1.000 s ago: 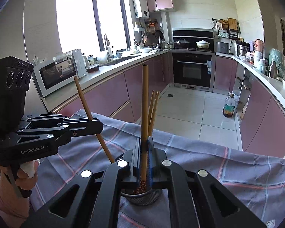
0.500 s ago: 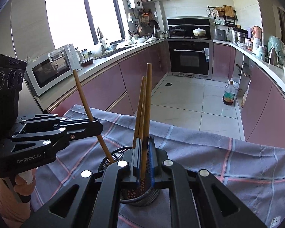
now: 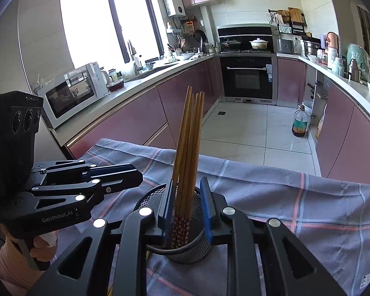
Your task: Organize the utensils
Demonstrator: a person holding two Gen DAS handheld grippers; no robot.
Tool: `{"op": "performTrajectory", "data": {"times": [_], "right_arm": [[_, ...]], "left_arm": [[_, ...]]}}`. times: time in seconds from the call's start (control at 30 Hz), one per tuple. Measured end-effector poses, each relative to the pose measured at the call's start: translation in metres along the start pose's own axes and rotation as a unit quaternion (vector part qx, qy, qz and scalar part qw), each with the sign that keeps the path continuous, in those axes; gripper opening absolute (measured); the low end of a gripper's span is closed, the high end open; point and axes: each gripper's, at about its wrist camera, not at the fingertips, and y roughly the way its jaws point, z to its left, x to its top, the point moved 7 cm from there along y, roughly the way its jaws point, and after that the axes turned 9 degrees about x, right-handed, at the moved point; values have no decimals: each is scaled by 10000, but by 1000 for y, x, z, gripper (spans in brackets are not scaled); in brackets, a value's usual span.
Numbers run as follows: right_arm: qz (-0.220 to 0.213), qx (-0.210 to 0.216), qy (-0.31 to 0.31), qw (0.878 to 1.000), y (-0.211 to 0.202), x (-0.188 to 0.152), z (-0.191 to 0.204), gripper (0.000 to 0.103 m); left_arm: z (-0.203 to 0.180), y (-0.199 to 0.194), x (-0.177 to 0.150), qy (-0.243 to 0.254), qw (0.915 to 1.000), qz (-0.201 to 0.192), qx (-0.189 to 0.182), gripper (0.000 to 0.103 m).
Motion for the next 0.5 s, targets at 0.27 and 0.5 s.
{"op": "performTrajectory", "data": {"times": [0.27, 0.5], "right_arm": [[-13, 445, -448, 9980, -24, -30, 42, 38], [568, 572, -458, 9957, -8, -78, 57, 38]], "left_arm": [[21, -23, -38, 26, 9997, -130, 212, 33], [29, -23, -94, 101, 9995, 211, 229, 35]]}}
